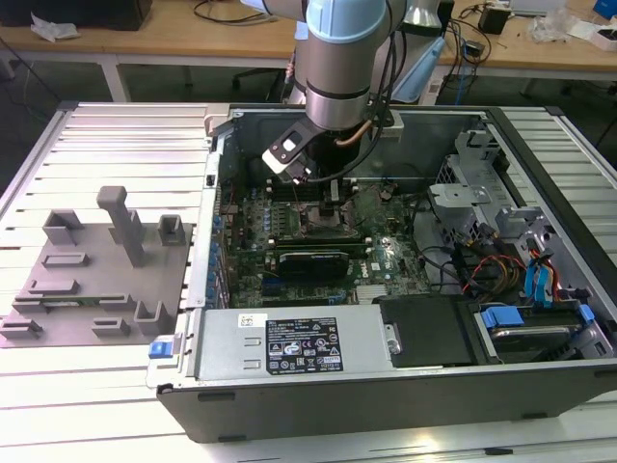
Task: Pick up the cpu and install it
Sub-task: 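Place the cpu into insertion slot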
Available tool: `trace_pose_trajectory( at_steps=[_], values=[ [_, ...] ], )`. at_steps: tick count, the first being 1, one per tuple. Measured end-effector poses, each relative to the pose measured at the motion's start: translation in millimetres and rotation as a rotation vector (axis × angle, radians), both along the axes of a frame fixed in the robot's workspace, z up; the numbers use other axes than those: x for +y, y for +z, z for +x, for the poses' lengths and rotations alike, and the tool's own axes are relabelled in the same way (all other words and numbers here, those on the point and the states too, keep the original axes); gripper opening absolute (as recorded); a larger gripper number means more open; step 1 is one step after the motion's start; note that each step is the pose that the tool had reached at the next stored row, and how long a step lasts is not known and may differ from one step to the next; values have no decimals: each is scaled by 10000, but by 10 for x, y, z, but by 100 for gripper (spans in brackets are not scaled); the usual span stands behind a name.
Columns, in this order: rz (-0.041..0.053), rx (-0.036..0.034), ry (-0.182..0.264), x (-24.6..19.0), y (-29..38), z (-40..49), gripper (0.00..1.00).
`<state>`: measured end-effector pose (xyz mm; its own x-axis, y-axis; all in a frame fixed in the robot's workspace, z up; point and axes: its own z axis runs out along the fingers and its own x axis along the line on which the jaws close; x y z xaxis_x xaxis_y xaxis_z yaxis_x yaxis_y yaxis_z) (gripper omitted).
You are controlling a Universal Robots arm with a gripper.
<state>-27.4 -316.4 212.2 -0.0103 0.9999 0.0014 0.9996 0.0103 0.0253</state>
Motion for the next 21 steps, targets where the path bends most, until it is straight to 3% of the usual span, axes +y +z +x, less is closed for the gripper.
trace_pose_trajectory(
  at_steps=[9, 21],
  values=[
    [0, 0, 0, 0, -54, -1, 11],
    [10, -1, 0, 0, -74, -1, 11]
  ],
)
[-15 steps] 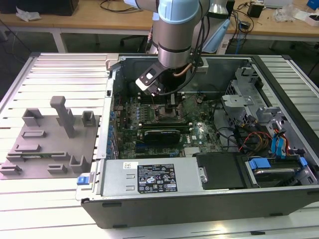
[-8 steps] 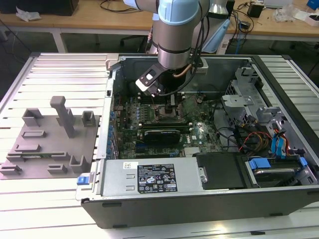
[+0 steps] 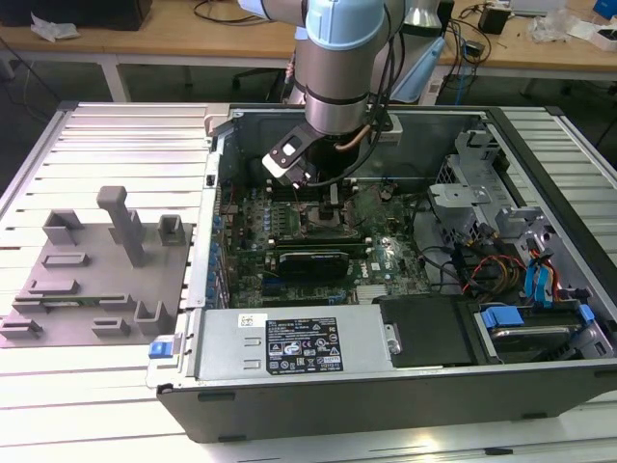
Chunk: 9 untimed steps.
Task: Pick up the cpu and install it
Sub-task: 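Place the cpu into insertion slot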
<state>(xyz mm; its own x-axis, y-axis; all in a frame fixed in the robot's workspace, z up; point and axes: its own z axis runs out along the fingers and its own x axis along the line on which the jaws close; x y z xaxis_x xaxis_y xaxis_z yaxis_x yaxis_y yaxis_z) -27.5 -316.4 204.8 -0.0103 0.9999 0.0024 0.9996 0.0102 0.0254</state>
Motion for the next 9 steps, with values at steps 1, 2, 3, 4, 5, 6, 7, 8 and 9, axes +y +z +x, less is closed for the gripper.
trace_pose_trajectory(
  at_steps=[1, 2, 3, 4, 5, 6, 7, 8, 9],
  values=[
    [-2, 0, 1, 0, -5, 0, 11],
    [-4, 0, 1, -1, -5, 0, 11],
    [-4, 1, 1, -1, -6, 0, 11],
    [-1, -2, 0, 0, -7, 0, 11],
    [11, -9, 0, 2, 3, 1, 11],
    [10, -7, 0, 2, 19, 1, 11],
    [1, -2, 0, 0, 40, 0, 11],
    [2, -3, -1, 0, 70, 0, 11],
    [0, -2, -1, 0, 118, 0, 11]
  ],
)
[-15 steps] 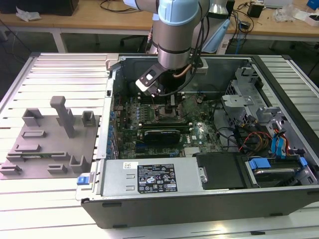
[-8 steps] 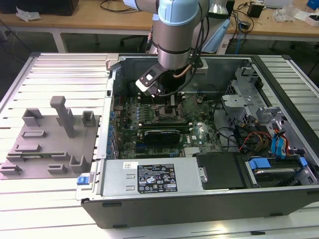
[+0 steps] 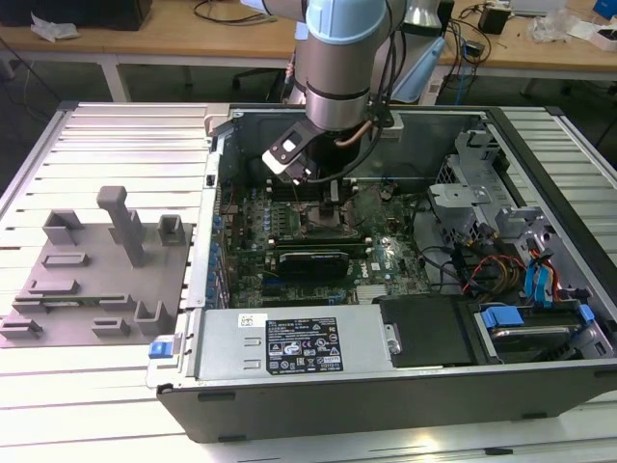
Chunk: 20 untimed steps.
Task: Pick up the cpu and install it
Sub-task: 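Place the cpu into insertion slot, then close the cpu cover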
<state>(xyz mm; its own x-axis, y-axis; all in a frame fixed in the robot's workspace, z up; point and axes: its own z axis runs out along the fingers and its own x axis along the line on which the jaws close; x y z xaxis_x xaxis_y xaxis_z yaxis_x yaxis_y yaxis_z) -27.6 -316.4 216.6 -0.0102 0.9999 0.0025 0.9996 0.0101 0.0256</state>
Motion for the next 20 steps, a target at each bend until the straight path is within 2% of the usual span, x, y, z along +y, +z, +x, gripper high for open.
trace_pose_trajectory(
  at_steps=[1, 8, 12, 20],
  values=[
    [0, -1, 0, 0, 58, 0, 11],
    [-21, 0, 2, 0, 329, 1, 11],
    [-38, 0, 1, 0, 398, 0, 11],
    [-51, -1, 1, 0, 411, 0, 11]
  ],
)
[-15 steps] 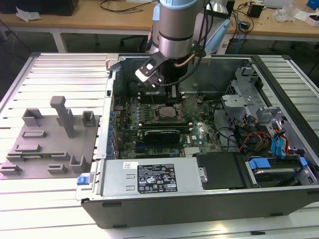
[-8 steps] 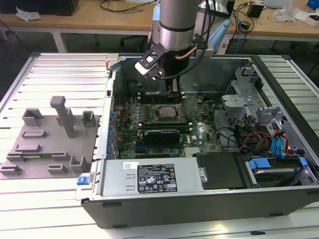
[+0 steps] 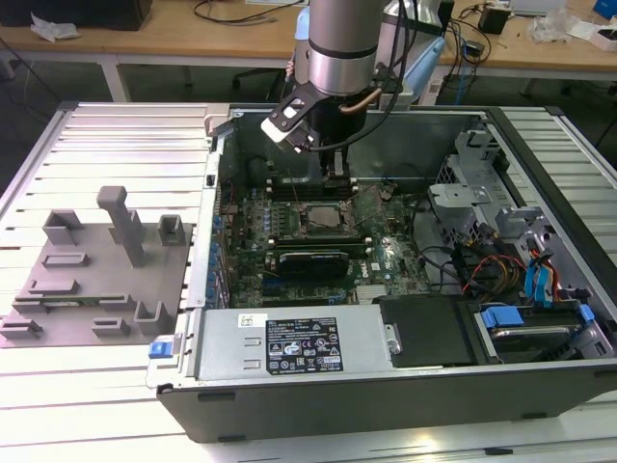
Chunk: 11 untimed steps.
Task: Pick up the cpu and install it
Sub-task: 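Close the cpu cover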
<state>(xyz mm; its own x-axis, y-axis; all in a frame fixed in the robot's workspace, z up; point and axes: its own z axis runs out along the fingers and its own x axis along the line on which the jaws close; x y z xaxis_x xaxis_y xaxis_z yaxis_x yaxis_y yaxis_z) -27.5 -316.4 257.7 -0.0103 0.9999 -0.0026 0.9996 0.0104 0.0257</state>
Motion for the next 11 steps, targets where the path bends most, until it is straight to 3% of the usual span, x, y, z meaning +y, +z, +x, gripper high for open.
trace_pose_trajectory(
  at_steps=[11],
  values=[
    [-2, 1, 0, 0, 63, 0, 11]
  ],
)
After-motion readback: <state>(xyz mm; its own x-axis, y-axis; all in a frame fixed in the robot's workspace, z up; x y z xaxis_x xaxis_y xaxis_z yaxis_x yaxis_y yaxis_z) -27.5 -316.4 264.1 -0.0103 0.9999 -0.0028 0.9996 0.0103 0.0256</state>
